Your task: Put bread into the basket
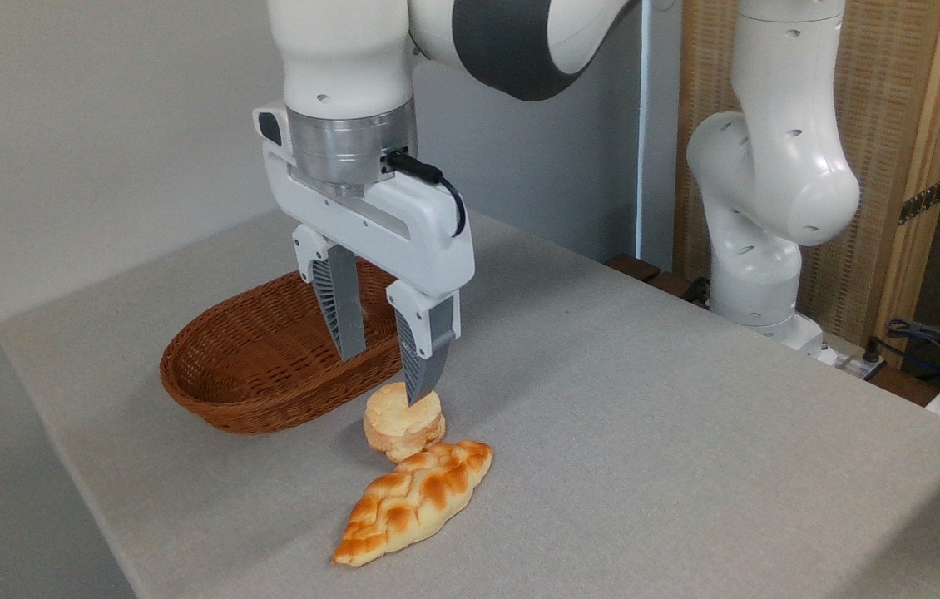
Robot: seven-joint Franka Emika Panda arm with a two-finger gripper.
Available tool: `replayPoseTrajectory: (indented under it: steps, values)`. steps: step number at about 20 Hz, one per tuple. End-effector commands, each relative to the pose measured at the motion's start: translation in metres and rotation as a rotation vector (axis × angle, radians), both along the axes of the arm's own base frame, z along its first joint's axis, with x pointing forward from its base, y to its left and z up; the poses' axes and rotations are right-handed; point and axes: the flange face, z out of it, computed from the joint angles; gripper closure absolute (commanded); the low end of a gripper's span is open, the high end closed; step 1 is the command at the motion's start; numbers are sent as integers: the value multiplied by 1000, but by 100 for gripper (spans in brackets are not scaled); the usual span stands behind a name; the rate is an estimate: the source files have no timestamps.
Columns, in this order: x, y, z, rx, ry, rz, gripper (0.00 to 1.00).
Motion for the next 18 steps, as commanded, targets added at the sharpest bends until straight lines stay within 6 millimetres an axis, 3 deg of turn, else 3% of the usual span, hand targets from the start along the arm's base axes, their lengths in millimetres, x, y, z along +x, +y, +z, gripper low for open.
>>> replayPoseTrajectory:
  steps: [1, 12, 18]
  values:
    - [-4, 2, 6, 12, 16, -13, 0]
    - [-4, -8, -9, 17, 78, -34, 0]
    - [-3, -35, -29, 27, 120, -87, 0]
